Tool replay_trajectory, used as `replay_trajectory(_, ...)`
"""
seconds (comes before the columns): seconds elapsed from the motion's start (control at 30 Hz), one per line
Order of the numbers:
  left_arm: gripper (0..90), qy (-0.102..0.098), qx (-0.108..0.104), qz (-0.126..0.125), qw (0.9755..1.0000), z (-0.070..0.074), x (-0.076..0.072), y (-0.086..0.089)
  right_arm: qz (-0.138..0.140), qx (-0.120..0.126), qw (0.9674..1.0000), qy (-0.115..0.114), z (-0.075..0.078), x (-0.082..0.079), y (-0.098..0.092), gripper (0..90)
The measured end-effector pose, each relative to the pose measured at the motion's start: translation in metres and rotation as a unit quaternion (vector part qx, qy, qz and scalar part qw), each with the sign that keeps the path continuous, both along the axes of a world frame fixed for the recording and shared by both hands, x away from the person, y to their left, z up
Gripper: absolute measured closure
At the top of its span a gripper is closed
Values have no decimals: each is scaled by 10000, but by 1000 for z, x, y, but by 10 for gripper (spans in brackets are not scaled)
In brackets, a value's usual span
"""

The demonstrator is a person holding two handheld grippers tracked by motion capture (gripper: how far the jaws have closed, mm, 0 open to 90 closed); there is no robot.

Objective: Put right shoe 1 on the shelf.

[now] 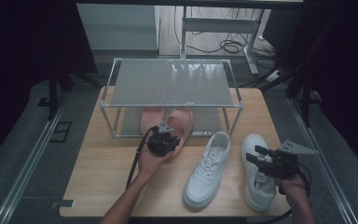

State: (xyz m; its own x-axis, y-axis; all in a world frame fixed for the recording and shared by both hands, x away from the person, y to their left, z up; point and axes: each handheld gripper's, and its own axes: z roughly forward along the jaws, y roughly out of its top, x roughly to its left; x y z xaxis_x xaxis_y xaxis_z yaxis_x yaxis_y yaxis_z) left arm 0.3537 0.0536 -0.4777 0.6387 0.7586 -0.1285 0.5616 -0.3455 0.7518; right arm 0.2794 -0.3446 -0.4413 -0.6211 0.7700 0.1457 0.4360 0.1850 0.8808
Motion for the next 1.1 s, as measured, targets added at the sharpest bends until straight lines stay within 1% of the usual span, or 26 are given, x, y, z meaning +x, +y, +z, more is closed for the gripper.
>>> replay_trajectory(0.13,859,-19,40,-64,10000,-2,-11,14,8,-3,10000,18,0,0,1,441)
replay_trajectory(0.2,874,-37,44,-155,9999,-3,-16,21,7,-12,10000,9,-1,0,1,441)
replay_trajectory(0.27,887,-65,98,-239,9996,-3,-22,28,3,-10,10000,16,-1,0,1,442)
replay_trajectory(0.47,900,-73,210,-331,9992,-4,-33,43,17,-24,10000,28,-1,0,2,441)
replay_trajectory(0.53,900,-60,274,-403,9988,-5,-37,47,26,-33,10000,27,-2,1,3,442)
replay_trajectory(0.63,899,-19,443,-464,9979,-8,-40,50,28,-33,10000,33,-2,1,3,441)
replay_trajectory(0.7,899,5,495,-476,9976,-10,-41,52,18,-35,10000,38,-2,1,3,442)
replay_trajectory(0.8,900,43,487,-466,9977,-13,-41,55,8,-34,10000,42,-2,1,3,441)
replay_trajectory(0.97,900,51,479,-536,9974,-14,-40,54,23,-41,10000,41,-3,1,4,442)
replay_trajectory(1.1,900,65,531,-564,9970,-16,-37,52,19,-41,10000,45,-3,1,4,442)
